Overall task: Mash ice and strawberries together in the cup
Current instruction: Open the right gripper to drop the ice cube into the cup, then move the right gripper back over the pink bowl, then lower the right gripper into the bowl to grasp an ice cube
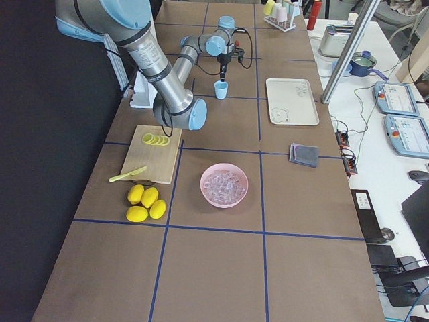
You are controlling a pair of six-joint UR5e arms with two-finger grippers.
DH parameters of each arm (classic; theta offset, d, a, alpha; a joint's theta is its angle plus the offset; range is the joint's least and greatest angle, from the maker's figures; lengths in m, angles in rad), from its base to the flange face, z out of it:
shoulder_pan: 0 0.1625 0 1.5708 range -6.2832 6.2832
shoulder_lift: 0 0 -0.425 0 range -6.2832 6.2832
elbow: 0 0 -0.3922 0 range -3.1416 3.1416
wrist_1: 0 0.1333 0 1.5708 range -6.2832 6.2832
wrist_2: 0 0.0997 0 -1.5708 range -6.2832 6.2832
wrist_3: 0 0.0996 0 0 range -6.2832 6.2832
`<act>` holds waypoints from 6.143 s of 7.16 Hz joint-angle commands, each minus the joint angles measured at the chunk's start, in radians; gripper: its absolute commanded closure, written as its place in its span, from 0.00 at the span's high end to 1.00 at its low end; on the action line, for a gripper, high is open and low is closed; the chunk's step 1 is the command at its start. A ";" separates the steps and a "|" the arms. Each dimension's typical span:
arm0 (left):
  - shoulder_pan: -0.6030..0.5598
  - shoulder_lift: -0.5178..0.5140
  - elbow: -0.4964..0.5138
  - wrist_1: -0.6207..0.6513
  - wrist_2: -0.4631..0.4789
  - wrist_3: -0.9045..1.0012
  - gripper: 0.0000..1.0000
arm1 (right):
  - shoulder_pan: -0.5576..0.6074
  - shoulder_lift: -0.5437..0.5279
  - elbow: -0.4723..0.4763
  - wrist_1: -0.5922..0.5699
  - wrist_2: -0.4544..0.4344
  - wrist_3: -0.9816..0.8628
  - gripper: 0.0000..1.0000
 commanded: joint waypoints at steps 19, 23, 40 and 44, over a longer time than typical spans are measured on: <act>0.001 -0.002 -0.011 -0.002 0.000 0.000 1.00 | 0.643 -0.906 0.412 0.234 0.216 -0.627 0.99; 0.001 -0.002 -0.013 -0.002 0.000 -0.002 1.00 | 0.672 -0.974 0.279 0.454 0.272 -0.670 0.99; 0.001 -0.009 -0.028 0.000 0.000 0.000 1.00 | 0.631 -0.970 0.131 0.454 0.285 -0.674 0.76; 0.001 -0.009 -0.028 0.000 0.000 0.000 1.00 | 0.631 -0.970 0.141 0.454 0.286 -0.671 0.74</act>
